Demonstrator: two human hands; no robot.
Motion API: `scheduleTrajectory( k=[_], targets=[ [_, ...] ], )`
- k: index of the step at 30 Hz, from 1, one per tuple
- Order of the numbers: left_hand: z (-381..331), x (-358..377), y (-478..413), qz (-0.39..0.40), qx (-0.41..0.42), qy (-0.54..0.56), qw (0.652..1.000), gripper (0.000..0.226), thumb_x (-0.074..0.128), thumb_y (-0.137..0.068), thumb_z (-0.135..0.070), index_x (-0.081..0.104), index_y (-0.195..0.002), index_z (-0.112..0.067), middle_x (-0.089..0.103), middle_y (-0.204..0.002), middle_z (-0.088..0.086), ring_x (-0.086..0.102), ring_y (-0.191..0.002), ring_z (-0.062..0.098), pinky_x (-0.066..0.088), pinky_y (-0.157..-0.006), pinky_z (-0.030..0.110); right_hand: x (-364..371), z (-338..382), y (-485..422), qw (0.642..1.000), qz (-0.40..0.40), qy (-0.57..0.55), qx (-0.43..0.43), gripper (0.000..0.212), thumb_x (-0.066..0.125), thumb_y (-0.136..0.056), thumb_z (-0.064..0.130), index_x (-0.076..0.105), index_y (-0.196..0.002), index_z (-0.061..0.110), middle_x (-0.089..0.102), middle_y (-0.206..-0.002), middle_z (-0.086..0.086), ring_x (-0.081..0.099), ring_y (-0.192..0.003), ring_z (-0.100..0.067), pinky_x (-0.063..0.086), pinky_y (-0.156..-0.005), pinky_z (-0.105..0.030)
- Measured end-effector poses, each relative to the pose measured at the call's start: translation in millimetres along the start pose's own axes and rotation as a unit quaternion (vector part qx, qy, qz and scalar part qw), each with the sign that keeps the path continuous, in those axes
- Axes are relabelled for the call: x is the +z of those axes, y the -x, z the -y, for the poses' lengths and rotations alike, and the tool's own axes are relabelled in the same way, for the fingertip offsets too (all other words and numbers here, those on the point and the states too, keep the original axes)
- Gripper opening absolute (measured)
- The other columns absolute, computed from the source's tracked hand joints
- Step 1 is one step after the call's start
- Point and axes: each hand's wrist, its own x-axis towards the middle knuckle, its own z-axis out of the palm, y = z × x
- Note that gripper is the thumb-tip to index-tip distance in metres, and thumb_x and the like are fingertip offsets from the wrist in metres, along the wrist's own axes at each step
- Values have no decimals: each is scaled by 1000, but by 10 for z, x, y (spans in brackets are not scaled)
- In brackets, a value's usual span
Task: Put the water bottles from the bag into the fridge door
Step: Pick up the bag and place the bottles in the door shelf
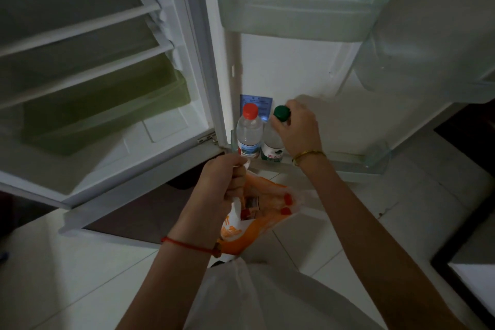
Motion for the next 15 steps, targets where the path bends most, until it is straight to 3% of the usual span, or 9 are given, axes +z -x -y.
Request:
scheduleTrajectory(
  k=[3,6,8,10,13,15],
  targets=[
    [0,16,-11,4,5,9,1000,35,42,-94,-2,33,-63,-18,27,-38,-10,20,-26,1,16,-27,13,11,-26,-15,1000,6,-6,7,35,67,-86,32,57,-101,2,58,-91,-13,53,-79,-24,50,-71,-39],
    [0,46,-13,14,6,2,1000,37,41,-94,-2,31,-62,-18,27,-38,-10,20,-26,1,16,-27,13,-71,-40,48,996,14,-65,64,51,73,-79,39,49,-110,6,56,-88,-9,54,-75,-20,49,-68,-32],
    [-6,63,-12,20,4,-4,1000,38,40,-94,-2,29,-61,-18,27,-38,-9,20,-25,2,17,-26,13,-121,-119,169,989,0,-101,107,54,74,-78,44,42,-103,9,50,-78,-2,47,-64,-13,41,-58,-21],
    [-11,76,1,21,4,-7,1000,39,40,-94,-2,29,-60,-18,27,-38,-9,20,-25,2,17,-27,11,-104,-269,378,983,0,-108,147,47,71,-80,45,42,-91,10,46,-68,3,42,-57,-8,37,-54,-19],
    [4,109,36,21,6,-14,1000,38,41,-94,-1,31,-60,-17,27,-39,-9,21,-25,2,17,-27,11,62,-577,759,976,47,-70,203,41,62,-88,45,46,-67,13,56,-63,-7,48,-58,-16,44,-63,-31],
    [20,121,54,26,5,-14,1000,37,41,-94,-1,32,-61,-17,28,-38,-9,21,-25,2,17,-26,12,184,-755,992,962,149,-1,230,42,57,-92,38,44,-58,17,57,-65,-10,52,-66,-21,46,-69,-34]
  ],
)
